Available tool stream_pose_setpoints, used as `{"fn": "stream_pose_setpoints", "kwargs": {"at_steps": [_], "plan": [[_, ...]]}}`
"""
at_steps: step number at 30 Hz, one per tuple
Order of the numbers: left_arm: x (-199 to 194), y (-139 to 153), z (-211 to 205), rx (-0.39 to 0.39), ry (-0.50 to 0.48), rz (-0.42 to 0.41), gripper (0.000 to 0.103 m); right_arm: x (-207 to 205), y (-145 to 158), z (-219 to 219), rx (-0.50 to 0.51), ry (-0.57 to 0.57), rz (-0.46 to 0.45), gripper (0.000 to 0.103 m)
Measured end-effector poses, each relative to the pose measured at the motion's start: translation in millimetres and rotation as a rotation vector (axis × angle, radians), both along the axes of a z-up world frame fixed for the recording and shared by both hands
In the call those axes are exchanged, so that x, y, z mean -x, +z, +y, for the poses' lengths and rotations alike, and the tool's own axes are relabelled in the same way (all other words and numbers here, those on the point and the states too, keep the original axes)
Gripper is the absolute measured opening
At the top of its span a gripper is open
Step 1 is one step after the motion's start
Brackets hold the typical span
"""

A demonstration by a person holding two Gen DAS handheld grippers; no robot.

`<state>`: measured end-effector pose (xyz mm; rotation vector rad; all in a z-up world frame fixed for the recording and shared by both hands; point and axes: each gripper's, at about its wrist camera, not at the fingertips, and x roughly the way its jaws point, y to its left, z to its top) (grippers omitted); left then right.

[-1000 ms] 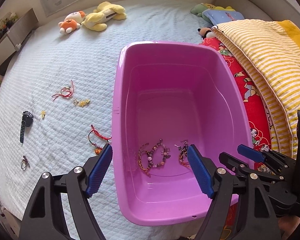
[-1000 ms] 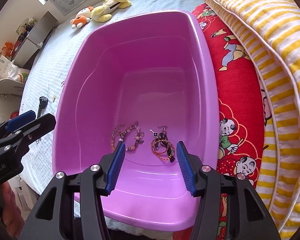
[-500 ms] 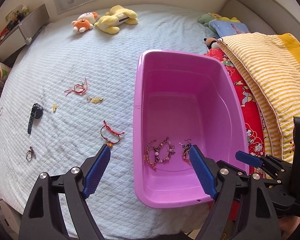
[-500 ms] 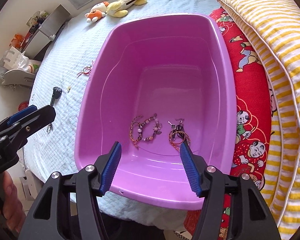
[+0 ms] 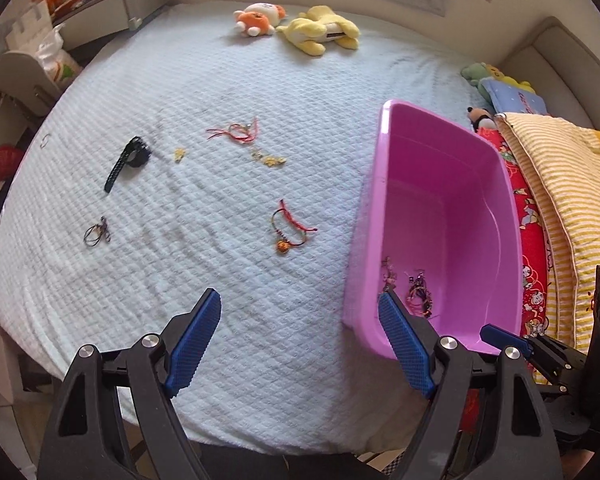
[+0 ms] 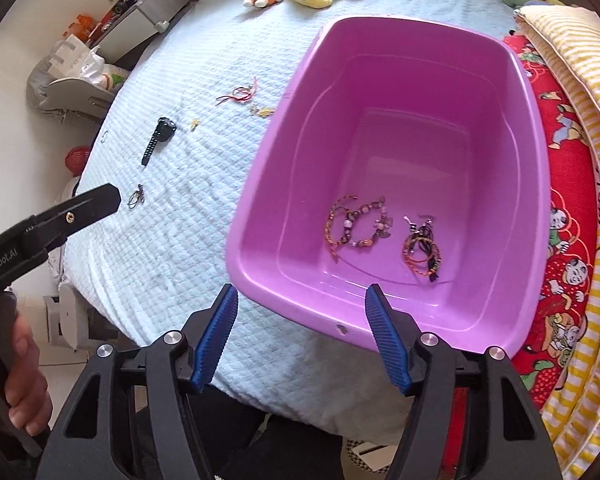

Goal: Organize jewelry
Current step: 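Move both open tools away from the tub over the remaining jewelry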

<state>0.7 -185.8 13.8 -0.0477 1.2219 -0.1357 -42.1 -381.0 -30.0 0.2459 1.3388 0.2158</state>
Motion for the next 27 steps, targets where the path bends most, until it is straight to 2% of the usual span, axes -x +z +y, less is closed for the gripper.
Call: {"fn": "stream_pose_setpoints", "kwargs": {"at_steps": [5,10,16,22,27], "plan": [[18.7,1.7,55.2,-0.051,0.102,0.026,0.080,-2.1,0.5,42.2,-0.053,0.072,-0.015,0.067],[31.4,7.9,117.2,-0.060,0.227,0.018,0.084,-4.4,0.3,86.0,-0.068,0.148,-0.021,0.069],[37.1,2.7,185.2,-0.054,0.333,0.018,0.087,-7.4,-2.7,131.0,-0.064,0.161,-0.030,0.071],[29.4,-6.9,247.9,-0.055,0.340,0.009,0.090,-11.2,-12.3,173.1,-0.023,0.112,-0.021,0.071],[5.4,-19.4,300.0,-0.062,0.265,-0.001,0.091,-15.2,-22.0,208.1,0.014,-0.007,-0.006,0.072]]}}
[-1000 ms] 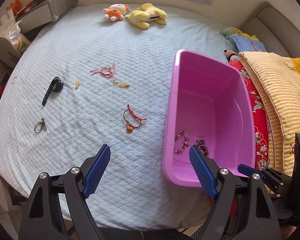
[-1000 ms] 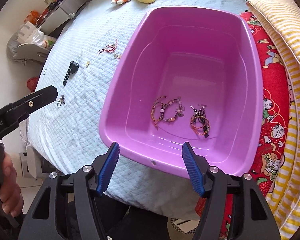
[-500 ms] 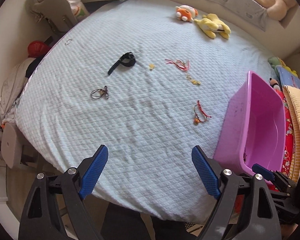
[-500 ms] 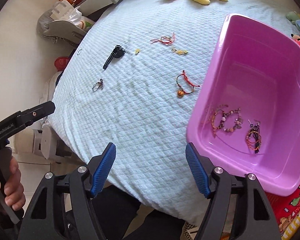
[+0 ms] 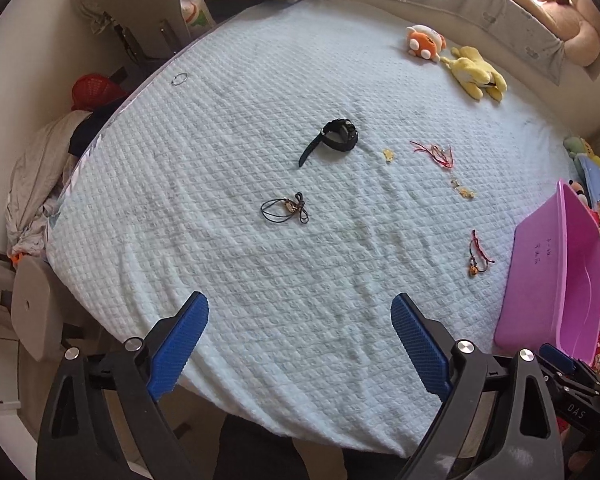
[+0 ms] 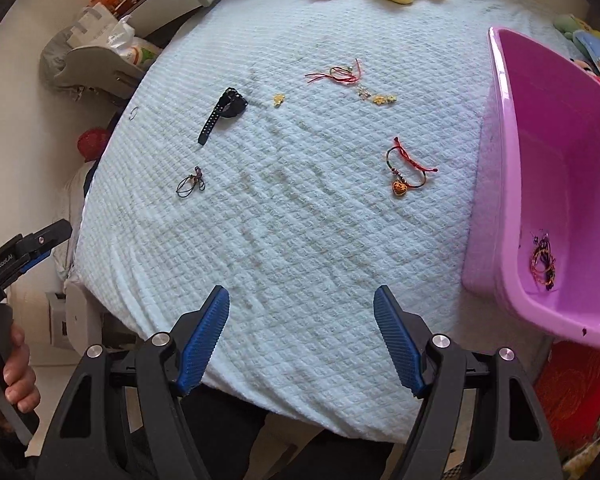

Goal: Organize jewelry
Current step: 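Move both open tools away from the tub over the remaining jewelry, then grasp the brown leather cord pendant with the left tool while the right tool grasps the rainbow heart bracelet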

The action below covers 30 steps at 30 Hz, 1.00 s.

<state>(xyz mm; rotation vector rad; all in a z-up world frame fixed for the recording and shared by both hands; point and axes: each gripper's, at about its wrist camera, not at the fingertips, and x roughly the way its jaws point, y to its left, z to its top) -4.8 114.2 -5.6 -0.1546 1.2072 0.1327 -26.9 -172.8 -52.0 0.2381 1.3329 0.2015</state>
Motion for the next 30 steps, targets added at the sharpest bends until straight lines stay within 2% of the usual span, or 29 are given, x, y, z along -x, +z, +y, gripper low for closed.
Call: {"fn": "stream_pose_setpoints", "kwargs": {"at_steps": [3,7,14,21,26,30], "plan": [[-17.9,-9.6,26.2,0.019,-0.062,-0.012,0.091,-1.6,-5.4,20.2,0.013,-0.083,0.008,0.074],[-41.5,-30.6,52.0,-0.002,-0.137,-0.004,0.091,-5.7,-7.9,39.2,0.051,-0.191,-0.022,0.074],[-64.4,-74.1,69.9,-0.010,-0.197,-0.016,0.091,-8.2,-32.1,44.1,0.095,-0.348,-0.046,0.074],[-75.4,-131.7,58.7,-0.010,-0.204,-0.076,0.091,-13.7,-90.7,29.0,0.136,-0.386,-0.051,0.074],[-85.3,-178.2,42.4,-0.002,-0.199,-0.149,0.091,-24.0,-130.6,20.8,0.186,-0.375,-0.159,0.074],[-93.6,-214.7,29.1,-0.009,-0.207,-0.170,0.091,-32.0,-158.6,17.6,0.226,-0.355,-0.236,0.074]]}}
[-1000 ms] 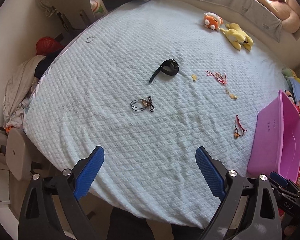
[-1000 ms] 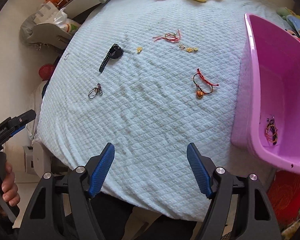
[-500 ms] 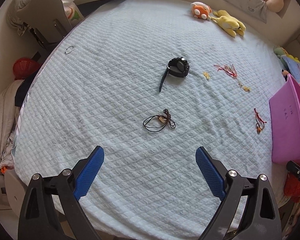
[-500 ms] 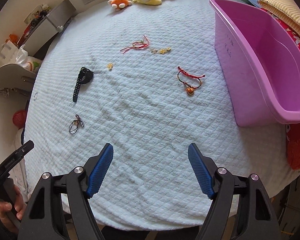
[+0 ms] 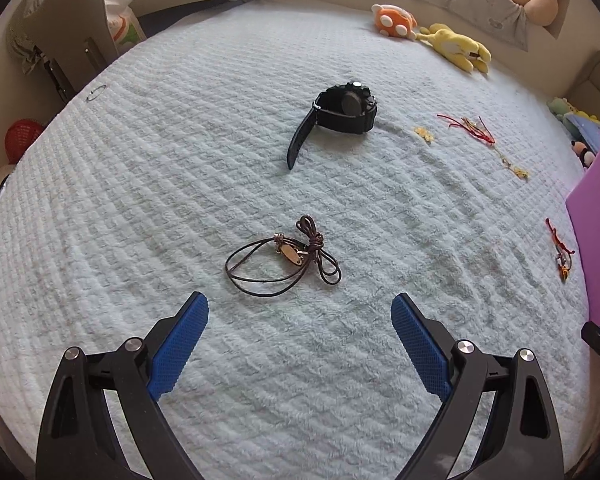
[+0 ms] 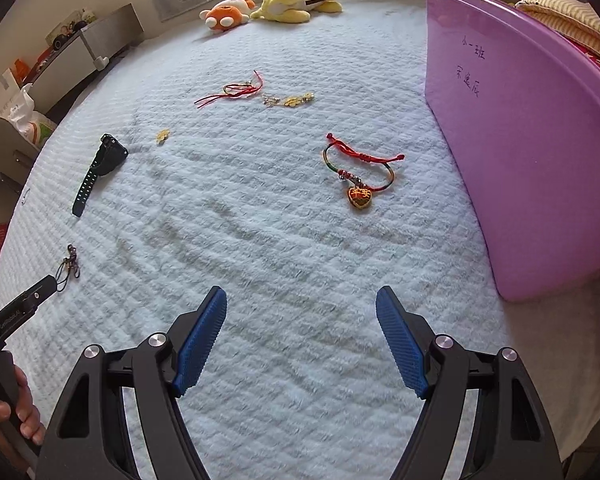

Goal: Organize jewelry
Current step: 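Grasp the brown leather cord pendant with the left tool while the right tool grasps the rainbow heart bracelet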

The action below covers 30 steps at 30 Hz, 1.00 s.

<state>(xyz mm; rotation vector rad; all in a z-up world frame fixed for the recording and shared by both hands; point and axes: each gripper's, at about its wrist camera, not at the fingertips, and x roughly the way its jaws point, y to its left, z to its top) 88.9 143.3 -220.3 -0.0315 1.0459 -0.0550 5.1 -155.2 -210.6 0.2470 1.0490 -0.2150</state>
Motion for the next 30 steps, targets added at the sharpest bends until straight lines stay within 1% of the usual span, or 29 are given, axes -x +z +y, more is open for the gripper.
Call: {"fn": "stream_pose_setpoints", "kwargs": {"at_steps": [5,10,13,22,30], "plan": [[-4.7,-20.2,-10.0,-0.007,-0.020,-0.020,0.091,-11.2,-24.3,-11.5,0.039,-0.021,-0.036,0.074],[-12.2,-31.3,-15.9,-0.009,-0.029,-0.026,0.091,-21.8,-36.1,-28.2,0.053,-0.071,-0.062,0.074],[-17.6,-37.7,-18.6,-0.015,-0.029,-0.026,0.091,-31.1,-42.4,-35.2,0.069,-0.083,-0.061,0.074],[-29.5,-45.5,-25.6,-0.040,-0.044,-0.052,0.094,-64.5,-54.0,-48.8,0.110,-0.095,-0.063,0.074],[-42.3,-46.5,-28.9,-0.054,-0.043,-0.080,0.095,-83.0,-59.5,-53.7,0.148,-0.088,-0.078,0.074]]}}
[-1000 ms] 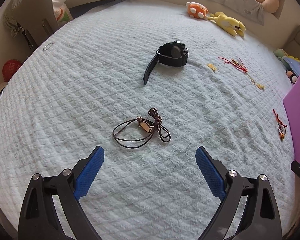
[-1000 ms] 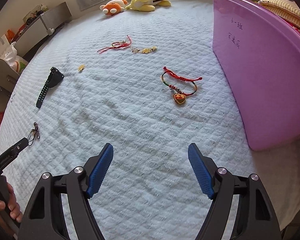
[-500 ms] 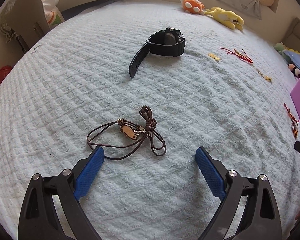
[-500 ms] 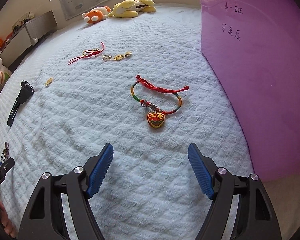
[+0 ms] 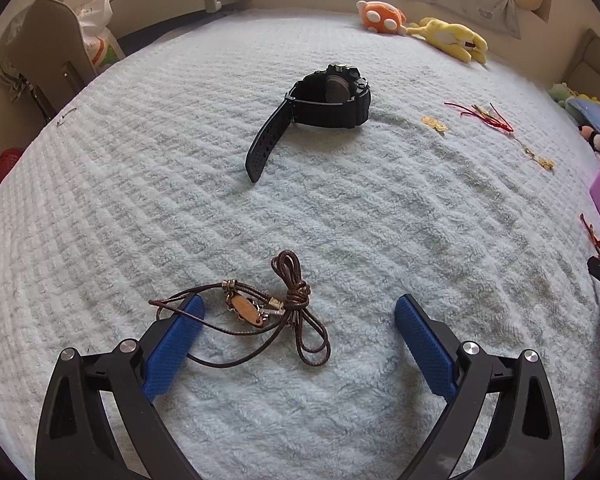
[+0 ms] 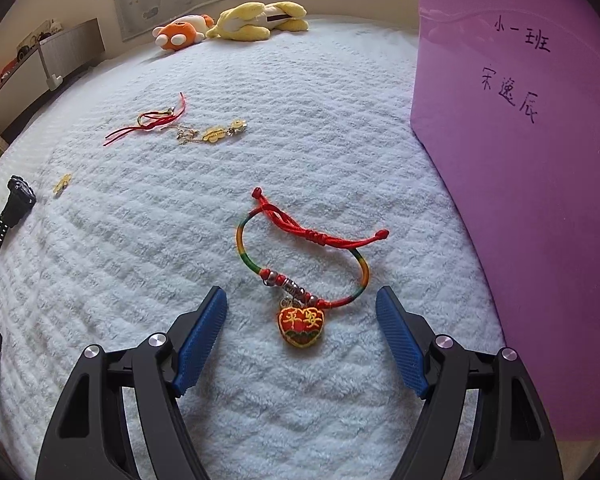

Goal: Organize jewelry
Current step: 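Grasp the brown leather cord pendant with the left tool while the right tool grasps the rainbow heart bracelet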

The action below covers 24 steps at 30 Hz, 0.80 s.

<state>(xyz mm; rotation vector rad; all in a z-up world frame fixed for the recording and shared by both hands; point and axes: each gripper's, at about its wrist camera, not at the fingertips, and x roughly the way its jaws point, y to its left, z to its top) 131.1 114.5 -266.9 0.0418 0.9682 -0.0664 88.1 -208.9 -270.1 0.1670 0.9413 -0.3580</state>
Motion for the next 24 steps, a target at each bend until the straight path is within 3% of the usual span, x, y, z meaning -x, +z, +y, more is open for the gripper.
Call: {"fn": "stream_pose_setpoints", "kwargs": {"at_steps": [10,13,16,20,22,24], "plan": [[-10.0,-3.4,-3.6,-0.013,-0.007,-0.022,0.094,-22.0,-6.1,0.3,0.033,0.002,-0.008,0.073],[-9.0,-2.6,-5.1,-0.019,-0.009,-0.027,0.087,-25.2,-5.4,0.7,0.032,0.012,-0.006,0.072],[-6.9,-0.6,-3.1,-0.013,-0.005,-0.025,0.079,-27.4,-3.7,5.8,0.039,0.047,-0.006,0.058],[-5.2,2.9,1.3,-0.012,0.005,-0.017,0.058,-27.7,-0.5,19.5,0.049,0.100,-0.001,0.027],[-5.2,4.9,2.5,-0.010,0.005,-0.010,0.051,-27.0,1.1,23.5,0.034,0.100,0.007,0.022],[-4.8,7.6,2.1,0.007,-0.011,0.000,0.032,-24.3,2.8,22.8,-0.013,0.087,0.009,0.016]]}}
